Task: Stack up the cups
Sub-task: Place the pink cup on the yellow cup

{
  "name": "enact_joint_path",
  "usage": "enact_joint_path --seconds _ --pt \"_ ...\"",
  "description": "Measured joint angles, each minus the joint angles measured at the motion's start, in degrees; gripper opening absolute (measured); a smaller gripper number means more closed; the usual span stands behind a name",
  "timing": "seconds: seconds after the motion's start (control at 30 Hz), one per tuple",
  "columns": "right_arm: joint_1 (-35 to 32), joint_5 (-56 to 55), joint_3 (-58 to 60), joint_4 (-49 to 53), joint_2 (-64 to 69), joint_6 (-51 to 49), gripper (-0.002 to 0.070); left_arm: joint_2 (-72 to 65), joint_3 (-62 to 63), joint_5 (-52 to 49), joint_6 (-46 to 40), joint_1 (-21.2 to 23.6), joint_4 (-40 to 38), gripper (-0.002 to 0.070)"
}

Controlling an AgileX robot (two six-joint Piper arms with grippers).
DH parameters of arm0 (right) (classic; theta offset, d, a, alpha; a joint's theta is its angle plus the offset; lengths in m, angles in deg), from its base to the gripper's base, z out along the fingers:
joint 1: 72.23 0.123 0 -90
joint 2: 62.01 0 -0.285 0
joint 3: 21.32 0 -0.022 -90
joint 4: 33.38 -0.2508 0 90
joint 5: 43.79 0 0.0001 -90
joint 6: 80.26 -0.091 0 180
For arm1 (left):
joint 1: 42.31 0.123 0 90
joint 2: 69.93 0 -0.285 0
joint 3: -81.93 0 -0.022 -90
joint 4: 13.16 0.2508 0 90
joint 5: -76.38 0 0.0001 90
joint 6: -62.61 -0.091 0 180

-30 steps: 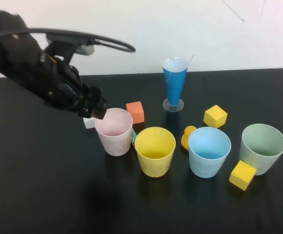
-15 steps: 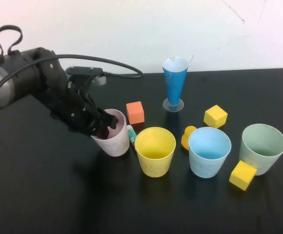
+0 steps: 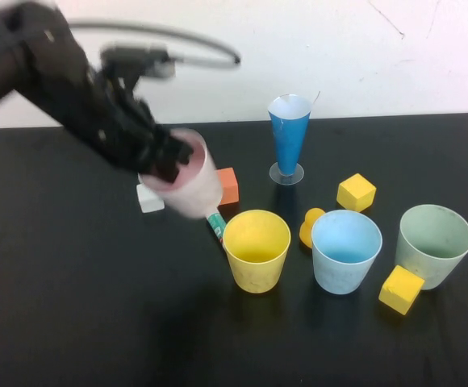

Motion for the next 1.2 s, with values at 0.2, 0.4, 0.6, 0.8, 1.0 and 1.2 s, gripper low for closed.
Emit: enact_joint_path --seconds 0.2,0.4,0.6,0.8,1.0,1.2 --pt "0.0 0.0 0.0 -0.4 0.0 0.0 -0.0001 5.5 2.7 -3.8 -2.5 -6.6 1.0 0.0017" --pt "0.0 0.0 0.0 -0.5 0.0 0.0 -0.0001 2.6 2.7 -4.5 -2.2 -14.3 8.3 0.0017" --pt "0.0 0.0 0.0 -0.7 0.0 0.0 -0.0001 -0.5 2.7 -4.4 -1.4 -14.8 11.8 0.0017" --pt "0.0 0.0 0.0 -0.8 0.0 0.0 -0.0001 -1.2 2.7 -1.2 -0.6 -14.8 12.3 0.0017" --pt "0.0 0.0 0.0 -0.8 0.0 0.0 -0.0001 -1.3 2.7 0.1 -0.3 -14.8 12.3 0.0017" --pt "0.0 0.0 0.0 -0.8 0.0 0.0 -0.0001 -2.0 2.7 0.3 -1.4 -14.8 12.3 0.0029"
